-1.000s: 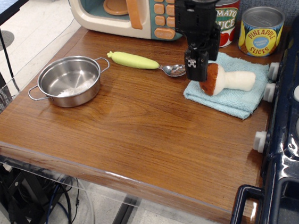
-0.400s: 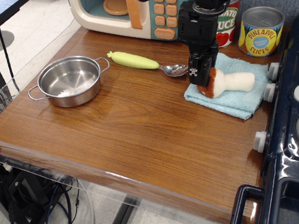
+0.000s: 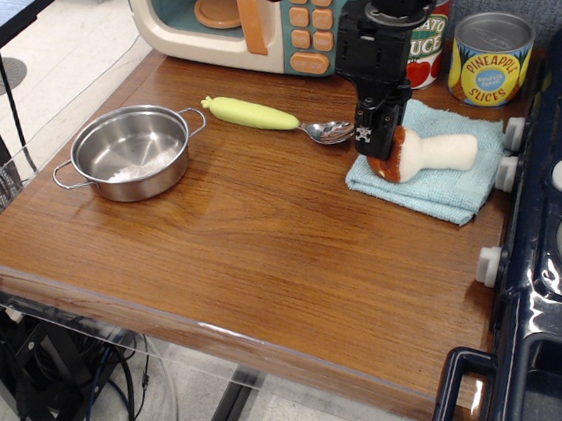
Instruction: Put the mushroom near the tables edge.
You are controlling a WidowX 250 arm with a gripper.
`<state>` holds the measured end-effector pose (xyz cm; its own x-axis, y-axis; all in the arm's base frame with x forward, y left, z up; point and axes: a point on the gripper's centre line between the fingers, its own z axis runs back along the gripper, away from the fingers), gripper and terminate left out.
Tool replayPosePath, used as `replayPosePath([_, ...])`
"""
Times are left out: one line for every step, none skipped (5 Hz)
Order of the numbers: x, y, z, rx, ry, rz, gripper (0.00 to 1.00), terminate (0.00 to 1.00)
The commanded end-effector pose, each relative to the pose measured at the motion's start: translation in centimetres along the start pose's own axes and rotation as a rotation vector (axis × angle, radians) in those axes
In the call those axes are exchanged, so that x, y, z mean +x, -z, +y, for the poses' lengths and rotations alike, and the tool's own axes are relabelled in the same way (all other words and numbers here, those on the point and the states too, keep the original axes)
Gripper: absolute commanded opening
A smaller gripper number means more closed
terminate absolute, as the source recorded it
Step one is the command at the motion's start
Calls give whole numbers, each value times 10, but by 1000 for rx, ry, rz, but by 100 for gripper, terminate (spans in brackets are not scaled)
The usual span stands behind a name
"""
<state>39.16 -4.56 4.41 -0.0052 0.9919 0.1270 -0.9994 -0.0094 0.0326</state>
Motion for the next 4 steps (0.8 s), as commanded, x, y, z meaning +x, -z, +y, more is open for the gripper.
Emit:
replayPosePath([28,-84,17,-162,-10,40,0,0])
replayPosePath([28,-107,47,-186,3,81,0,0])
replayPosePath([23,-105,77,-168,14,118,0,0])
replayPosePath([31,-89,107,-129,0,119,0,0])
